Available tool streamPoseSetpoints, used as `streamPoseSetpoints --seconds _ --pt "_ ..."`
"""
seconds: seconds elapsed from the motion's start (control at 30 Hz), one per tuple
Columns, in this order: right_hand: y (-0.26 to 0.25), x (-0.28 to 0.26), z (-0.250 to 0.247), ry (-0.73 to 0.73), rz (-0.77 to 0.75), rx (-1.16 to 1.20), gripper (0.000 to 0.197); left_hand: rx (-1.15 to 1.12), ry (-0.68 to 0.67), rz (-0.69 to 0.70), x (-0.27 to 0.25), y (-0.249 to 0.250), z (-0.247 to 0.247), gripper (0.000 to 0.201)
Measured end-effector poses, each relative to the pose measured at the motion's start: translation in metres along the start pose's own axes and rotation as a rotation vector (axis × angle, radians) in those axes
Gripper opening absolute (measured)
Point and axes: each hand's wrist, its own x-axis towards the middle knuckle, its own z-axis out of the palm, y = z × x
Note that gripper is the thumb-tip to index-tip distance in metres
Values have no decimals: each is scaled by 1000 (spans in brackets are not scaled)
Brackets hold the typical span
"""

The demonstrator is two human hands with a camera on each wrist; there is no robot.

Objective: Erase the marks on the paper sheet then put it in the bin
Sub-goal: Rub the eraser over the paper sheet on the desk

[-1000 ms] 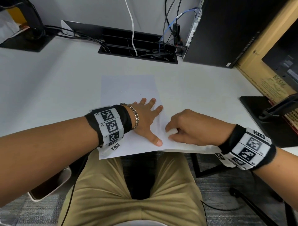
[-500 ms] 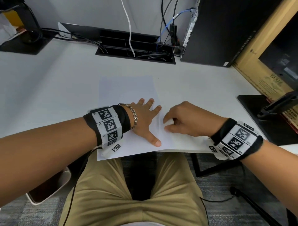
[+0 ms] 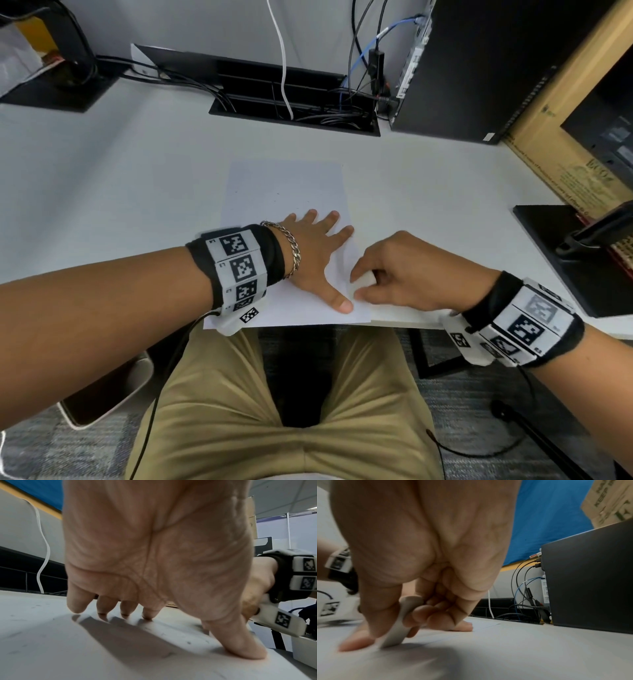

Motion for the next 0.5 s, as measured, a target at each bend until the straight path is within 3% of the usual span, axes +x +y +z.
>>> streamPoseSetpoints --seconds 0.17,0.37,0.5 --pt "16 27 -2 160 77 -100 34 -12 -2 -4 0 0 1 143" --pt "8 9 -5 -23 1 -73 32 -11 -13 -17 0 1 0 143" --pt "17 27 -12 77 51 -141 33 -8 -11 -8 -1 0 0 143"
